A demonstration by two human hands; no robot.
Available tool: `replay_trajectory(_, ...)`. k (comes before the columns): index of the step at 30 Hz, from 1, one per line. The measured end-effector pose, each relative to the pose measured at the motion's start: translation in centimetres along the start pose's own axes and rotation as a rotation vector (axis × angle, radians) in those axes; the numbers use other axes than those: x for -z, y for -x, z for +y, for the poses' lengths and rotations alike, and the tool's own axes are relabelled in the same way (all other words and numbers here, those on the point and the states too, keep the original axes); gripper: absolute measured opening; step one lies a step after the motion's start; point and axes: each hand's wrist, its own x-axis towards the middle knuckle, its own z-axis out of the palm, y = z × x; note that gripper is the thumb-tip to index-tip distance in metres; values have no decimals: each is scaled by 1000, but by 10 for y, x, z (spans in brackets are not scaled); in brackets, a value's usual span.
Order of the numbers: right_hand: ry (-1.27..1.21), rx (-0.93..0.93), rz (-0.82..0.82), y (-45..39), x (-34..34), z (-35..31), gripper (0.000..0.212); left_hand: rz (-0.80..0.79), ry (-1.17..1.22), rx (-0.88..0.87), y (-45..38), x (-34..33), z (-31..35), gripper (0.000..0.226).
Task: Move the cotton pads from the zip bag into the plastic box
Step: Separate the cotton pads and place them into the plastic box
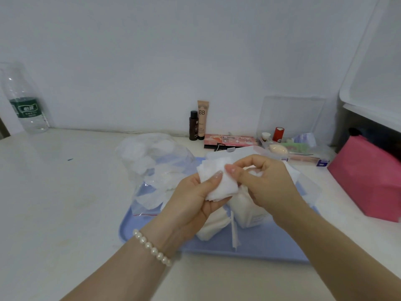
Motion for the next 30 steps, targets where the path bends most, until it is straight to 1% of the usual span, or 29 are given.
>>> replay_trajectory(2, -232, -187, -30, -5, 8, -6, 11, 29, -2, -7, -1, 2, 1, 26)
replay_trajectory(3, -375, -258, -63, -8, 13, -8, 6, 39, -19, -8, -1, 2, 2, 23)
replay_trajectory(4, -496, -307, -97, -9, 17, -10, 8, 44, -41, -5, -1, 2, 2, 22)
replay_trajectory(5, -576, -332, -133, -10, 21, -11, 22, 45, -62, 3, 0, 1, 2, 22)
replay_trajectory(6, -605, -343, -162, -10, 24, -13, 34, 43, -81, 12, 1, 1, 1, 21)
replay_trajectory(7, -588, -337, -179, -12, 27, -12, 39, 42, -94, 20, 1, 0, 1, 21)
replay_trajectory(10, -446, -281, -202, -13, 31, -13, 41, 37, -103, 34, 1, 0, 1, 23)
replay_trajectory(13, -394, -200, -197, -15, 34, -9, 42, 46, -78, 34, 1, 1, 2, 24)
replay_trajectory(15, -299, -121, -141, -17, 36, -6, 40, 59, -59, 31, 0, 1, 3, 22)
replay_trajectory(18, -68, 89, 23, -19, 37, -2, 38, 65, -56, 28, 0, 0, 3, 20)
replay_trajectory(20, -76, 197, 73, -13, 31, -7, 39, 57, -67, 30, 1, 0, 2, 20)
replay_trajectory(22, -91, 268, 42, -6, 21, -9, 41, 39, -86, 33, 2, -1, 0, 18)
replay_trajectory(24, -86, 267, -14, 2, 10, -12, 42, 25, -122, 32, 4, -3, -2, 16)
replay_trajectory(27, -174, 178, -109, 7, 2, -11, 40, -13, -174, 19, 8, -7, -2, 22)
replay_trajectory(30, -161, 149, -108, 6, 1, -9, 35, -42, -188, 26, 10, -10, -2, 22)
